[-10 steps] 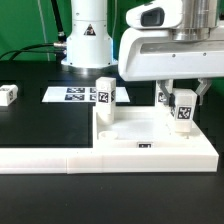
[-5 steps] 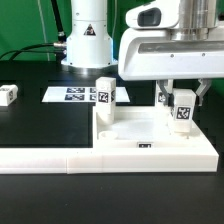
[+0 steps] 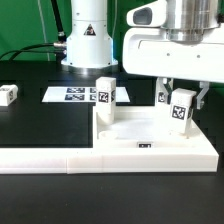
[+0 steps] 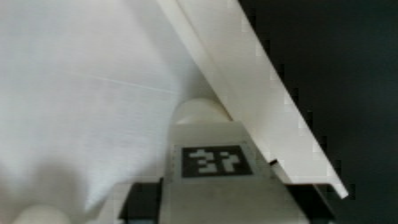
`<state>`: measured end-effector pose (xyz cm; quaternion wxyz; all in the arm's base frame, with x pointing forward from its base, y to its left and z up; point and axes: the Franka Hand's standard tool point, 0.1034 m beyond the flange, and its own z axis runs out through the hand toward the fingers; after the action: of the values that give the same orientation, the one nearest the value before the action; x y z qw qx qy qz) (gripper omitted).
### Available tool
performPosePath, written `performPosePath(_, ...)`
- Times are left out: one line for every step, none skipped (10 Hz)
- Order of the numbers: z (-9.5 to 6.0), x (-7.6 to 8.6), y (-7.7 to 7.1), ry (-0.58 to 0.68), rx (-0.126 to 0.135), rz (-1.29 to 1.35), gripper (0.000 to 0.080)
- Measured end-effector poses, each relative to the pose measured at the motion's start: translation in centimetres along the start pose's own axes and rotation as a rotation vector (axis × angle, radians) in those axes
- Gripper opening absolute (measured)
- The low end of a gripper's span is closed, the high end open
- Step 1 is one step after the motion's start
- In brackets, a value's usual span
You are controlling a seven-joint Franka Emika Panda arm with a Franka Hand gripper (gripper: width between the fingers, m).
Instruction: Assemble square table
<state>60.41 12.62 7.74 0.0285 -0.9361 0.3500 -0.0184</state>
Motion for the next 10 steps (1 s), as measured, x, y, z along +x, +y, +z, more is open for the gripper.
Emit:
performPosePath(0.06,-0.11,-0.03,-0.002,0.008,0.119,0.0292)
performPosePath(0.13,-0.31,-0.12,-0.009,0.016,0.245,0.0292)
performPosePath(0.2,-0.54,-0.24,-0.019,0.02,0.352,0.0292)
performPosePath(0.26,-0.67,-0.32,-0.031,0.025,0.442,0.0292)
performPosePath(0.29,-0.69,-0.42,-0.041,0.034,0.551,0.0292)
performPosePath(0.3,-0.67,-0.45,-0.043,0.035,0.625,0.0293)
performPosePath(0.31,-0.67,-0.44,-0.044,0.034,0.652,0.0293)
performPosePath(0.31,-0.67,-0.45,-0.045,0.034,0.677,0.0293)
performPosePath(0.31,-0.65,-0.42,-0.045,0.034,0.653,0.0293)
performPosePath(0.22,-0.36,-0.16,-0.048,0.027,0.527,0.047)
